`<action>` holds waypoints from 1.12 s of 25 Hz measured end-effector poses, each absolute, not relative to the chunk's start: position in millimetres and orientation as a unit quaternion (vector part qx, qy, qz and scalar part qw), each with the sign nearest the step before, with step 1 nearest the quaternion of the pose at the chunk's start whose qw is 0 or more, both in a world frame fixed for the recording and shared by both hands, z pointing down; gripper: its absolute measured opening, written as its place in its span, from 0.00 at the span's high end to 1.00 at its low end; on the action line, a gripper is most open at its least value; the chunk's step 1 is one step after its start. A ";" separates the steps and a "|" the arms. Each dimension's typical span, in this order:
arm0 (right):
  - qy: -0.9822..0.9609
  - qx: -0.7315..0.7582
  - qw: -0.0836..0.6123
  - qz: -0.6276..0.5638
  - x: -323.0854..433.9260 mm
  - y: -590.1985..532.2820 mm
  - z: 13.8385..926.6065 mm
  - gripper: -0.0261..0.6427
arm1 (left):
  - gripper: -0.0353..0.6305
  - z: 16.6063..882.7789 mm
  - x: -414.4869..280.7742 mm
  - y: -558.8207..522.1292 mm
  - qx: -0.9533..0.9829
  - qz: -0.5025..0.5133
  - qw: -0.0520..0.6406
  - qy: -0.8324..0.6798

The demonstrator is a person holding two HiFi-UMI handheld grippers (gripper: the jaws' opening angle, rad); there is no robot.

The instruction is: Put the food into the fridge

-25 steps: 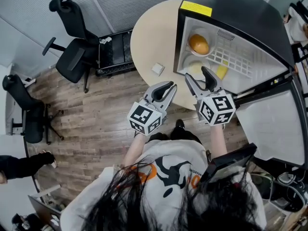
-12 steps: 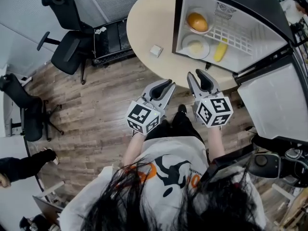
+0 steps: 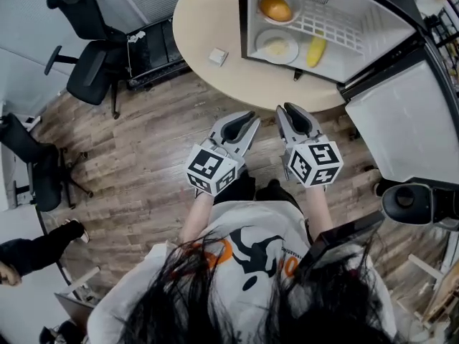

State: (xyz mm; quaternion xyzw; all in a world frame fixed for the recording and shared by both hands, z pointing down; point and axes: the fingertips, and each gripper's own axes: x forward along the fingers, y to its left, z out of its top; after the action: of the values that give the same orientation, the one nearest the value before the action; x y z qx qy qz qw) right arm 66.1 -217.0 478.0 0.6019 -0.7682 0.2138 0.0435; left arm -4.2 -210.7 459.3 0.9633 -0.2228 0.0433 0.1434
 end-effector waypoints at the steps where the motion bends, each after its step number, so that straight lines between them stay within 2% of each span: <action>1: -0.768 0.602 0.042 0.216 69.2 -212.9 479.5 0.84 | 0.87 459.1 -1.7 -206.8 0.963 0.043 0.143 -0.223; 8: -0.764 0.597 0.024 0.242 89.9 -166.0 488.1 0.85 | 0.87 454.3 14.7 -174.5 0.959 0.047 0.140 -0.240; 17: -0.764 0.592 -0.004 0.258 130.9 -78.6 479.9 0.86 | 0.87 452.7 52.2 -81.6 0.958 0.062 0.134 -0.246; 28: -0.798 0.548 -0.014 0.252 127.1 1.6 469.9 0.86 | 0.87 449.3 60.5 8.7 0.953 0.066 0.113 -0.274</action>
State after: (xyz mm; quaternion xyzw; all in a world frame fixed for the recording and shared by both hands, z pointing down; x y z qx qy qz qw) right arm 127.1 1.6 469.9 0.5476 -0.7978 0.2519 -0.0143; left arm 60.5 8.7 449.3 0.9528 -0.2742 0.0656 0.1126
